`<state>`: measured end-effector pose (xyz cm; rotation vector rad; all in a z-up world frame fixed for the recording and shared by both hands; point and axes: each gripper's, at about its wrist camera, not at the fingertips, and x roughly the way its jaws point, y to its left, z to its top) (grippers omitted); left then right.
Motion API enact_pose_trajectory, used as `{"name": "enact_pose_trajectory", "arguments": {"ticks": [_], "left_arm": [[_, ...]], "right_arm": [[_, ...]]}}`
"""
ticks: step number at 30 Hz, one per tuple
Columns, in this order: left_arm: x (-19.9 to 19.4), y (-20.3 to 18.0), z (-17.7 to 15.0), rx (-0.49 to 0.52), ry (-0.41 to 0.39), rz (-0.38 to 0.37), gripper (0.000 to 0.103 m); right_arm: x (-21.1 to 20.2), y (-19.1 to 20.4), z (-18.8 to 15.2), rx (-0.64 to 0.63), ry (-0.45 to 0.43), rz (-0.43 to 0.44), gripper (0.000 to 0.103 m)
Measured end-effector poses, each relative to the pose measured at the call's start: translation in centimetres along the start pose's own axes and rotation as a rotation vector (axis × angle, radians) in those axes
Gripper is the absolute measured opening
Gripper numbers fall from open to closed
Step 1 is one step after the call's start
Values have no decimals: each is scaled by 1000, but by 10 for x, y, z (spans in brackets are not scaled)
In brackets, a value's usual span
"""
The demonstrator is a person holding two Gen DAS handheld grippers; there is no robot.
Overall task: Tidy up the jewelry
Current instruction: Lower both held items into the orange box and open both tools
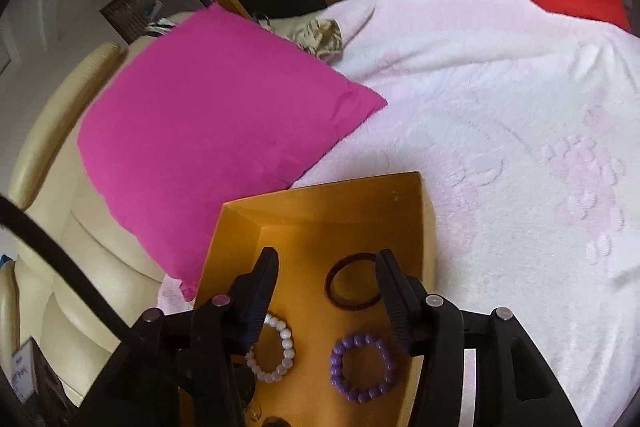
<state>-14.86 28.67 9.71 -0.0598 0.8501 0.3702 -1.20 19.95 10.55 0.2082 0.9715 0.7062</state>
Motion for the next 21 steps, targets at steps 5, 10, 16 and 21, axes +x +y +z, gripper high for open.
{"name": "enact_pose_trajectory", "arguments": {"ticks": [5, 10, 16, 21], "left_arm": [[-39, 2, -1, -6, -63, 59, 70], [-83, 4, -8, -23, -122, 110, 76], [-138, 3, -22, -54, -173, 154, 80], [-178, -2, -38, -62, -184, 190, 82]], "right_arm": [[-36, 6, -16, -52, -24, -6, 55], [-82, 15, -40, -122, -49, -17, 55], [-146, 25, -81, -214, -74, -15, 55], [-198, 33, -117, -277, -96, -2, 56]]}}
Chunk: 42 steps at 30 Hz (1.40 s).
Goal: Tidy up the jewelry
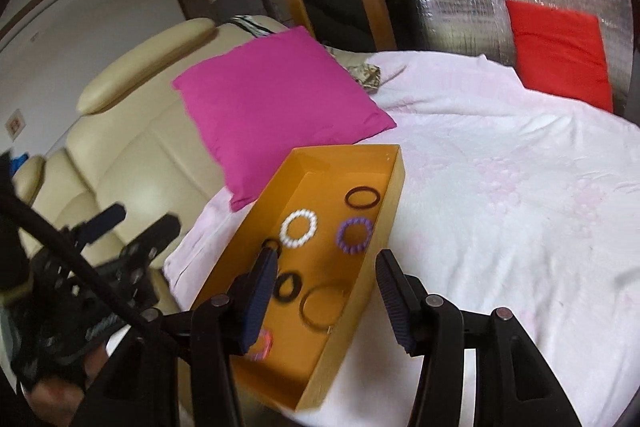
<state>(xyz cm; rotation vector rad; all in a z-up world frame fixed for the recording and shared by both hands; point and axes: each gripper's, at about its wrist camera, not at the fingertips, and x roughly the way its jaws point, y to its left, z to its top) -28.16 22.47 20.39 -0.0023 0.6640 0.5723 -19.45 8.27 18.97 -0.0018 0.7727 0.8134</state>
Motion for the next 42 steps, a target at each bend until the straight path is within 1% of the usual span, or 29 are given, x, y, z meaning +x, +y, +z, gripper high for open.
{"name": "enact_pose_trajectory", "arguments": {"ticks": [2, 3, 6, 10, 13, 16, 19, 21, 26, 29, 32, 35, 37, 42], "left_arm": [[-16, 0, -5, 0, -7, 13, 83], [-21, 0, -6, 3, -12, 25, 86], [-50, -3, -11, 19, -47, 66, 89], [-85, -4, -15, 5, -54, 51, 89], [-111, -5, -18, 0, -69, 62, 90], [-133, -2, -19, -12, -87, 69, 90], [-150, 1, -21, -16, -112, 71, 94], [-156, 1, -22, -19, -125, 79, 95], [-151, 6, -21, -27, -118, 72, 96], [-146, 7, -19, -48, -109, 79, 96], [-136, 8, -20, -62, -97, 74, 96], [-130, 10, -21, -79, -91, 82, 96], [-127, 13, -22, -91, -83, 73, 96], [-124, 15, -28, -84, -70, 80, 96]], "right_arm": [[-22, 8, -12, -26, -5, 3, 56], [-32, 13, -17, -37, -5, 4, 57], [-60, 22, -32, -48, -12, 9, 57], [-100, 34, -48, -58, -38, 14, 57], [-129, 42, -59, -67, -64, 11, 58], [-154, 46, -66, -62, -87, 11, 61], [-175, 53, -73, -86, -108, 1, 64], [-183, 57, -74, -95, -116, -11, 65], [-184, 65, -73, -108, -108, -24, 65], [-175, 68, -72, -123, -97, -34, 65], [-168, 64, -73, -104, -105, -31, 65], [-160, 60, -74, -98, -106, -46, 65], [-156, 59, -73, -93, -105, -57, 65], [-156, 61, -76, -63, -126, -67, 65]]}}
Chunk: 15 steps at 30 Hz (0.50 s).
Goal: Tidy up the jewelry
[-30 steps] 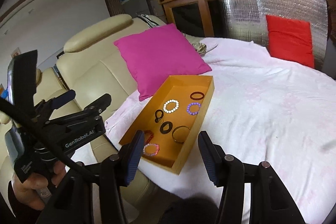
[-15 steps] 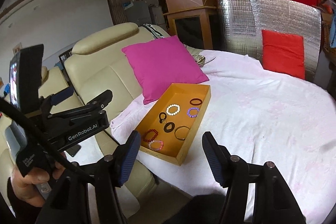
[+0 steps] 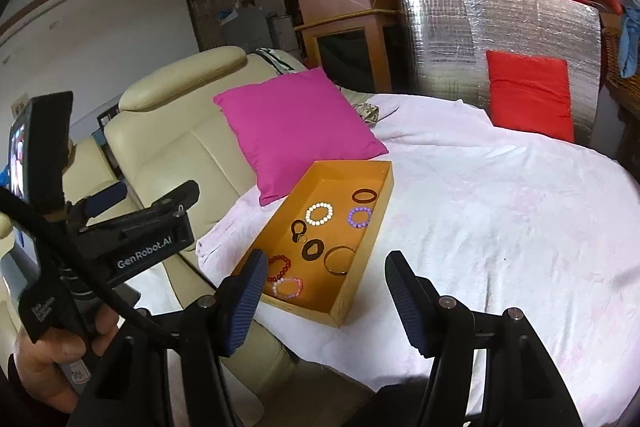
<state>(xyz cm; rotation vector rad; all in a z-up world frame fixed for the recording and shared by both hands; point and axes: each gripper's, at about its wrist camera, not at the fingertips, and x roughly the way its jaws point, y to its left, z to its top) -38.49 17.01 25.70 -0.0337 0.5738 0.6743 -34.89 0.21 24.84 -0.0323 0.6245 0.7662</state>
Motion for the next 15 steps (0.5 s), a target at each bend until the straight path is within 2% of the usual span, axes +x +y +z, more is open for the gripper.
{"name": "enact_pose_trajectory", "arguments": {"ticks": [5, 15], "left_arm": [[-5, 2, -7, 11, 4, -22, 96], [-8, 12, -10, -6, -8, 4, 96]], "right_arm": [[-4, 7, -2, -11, 6, -26, 65], [1, 12, -4, -25, 31, -70, 65]]}}
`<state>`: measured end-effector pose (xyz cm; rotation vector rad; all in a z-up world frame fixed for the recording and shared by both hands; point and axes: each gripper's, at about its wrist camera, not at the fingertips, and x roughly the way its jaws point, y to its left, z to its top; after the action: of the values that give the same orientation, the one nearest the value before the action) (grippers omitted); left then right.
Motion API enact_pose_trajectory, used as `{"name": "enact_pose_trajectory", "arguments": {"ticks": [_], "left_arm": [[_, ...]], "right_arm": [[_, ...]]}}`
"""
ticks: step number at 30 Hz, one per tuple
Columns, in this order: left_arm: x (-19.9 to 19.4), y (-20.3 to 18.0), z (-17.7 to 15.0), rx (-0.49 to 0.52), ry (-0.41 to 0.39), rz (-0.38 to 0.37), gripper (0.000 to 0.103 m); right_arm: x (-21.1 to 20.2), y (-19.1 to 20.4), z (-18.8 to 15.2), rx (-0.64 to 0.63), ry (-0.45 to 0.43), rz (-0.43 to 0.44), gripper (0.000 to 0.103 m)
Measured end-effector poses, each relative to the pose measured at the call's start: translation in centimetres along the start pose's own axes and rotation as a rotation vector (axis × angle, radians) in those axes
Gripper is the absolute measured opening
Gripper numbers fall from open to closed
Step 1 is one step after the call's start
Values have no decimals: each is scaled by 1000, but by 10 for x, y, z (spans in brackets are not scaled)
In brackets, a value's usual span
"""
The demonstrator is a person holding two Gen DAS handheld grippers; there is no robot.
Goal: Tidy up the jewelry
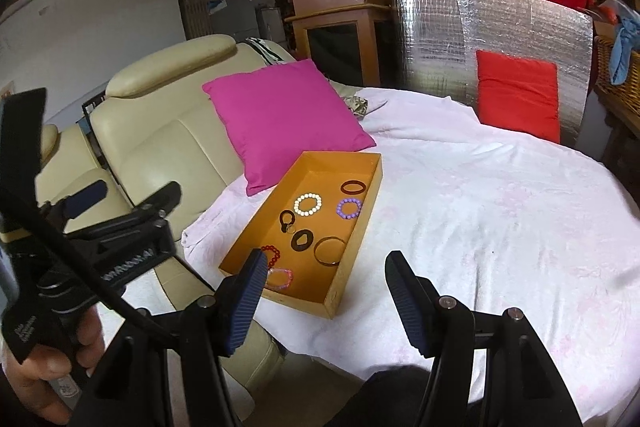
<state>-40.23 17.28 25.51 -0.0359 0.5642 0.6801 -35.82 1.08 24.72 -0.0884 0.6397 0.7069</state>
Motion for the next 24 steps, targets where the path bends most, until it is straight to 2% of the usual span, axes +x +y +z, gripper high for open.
{"name": "enact_pose_trajectory", "arguments": {"ticks": [24], "left_arm": [[19, 25, -13, -46, 33, 4, 96]], "right_arm": [[22, 18, 6, -17, 30, -59, 65]]}}
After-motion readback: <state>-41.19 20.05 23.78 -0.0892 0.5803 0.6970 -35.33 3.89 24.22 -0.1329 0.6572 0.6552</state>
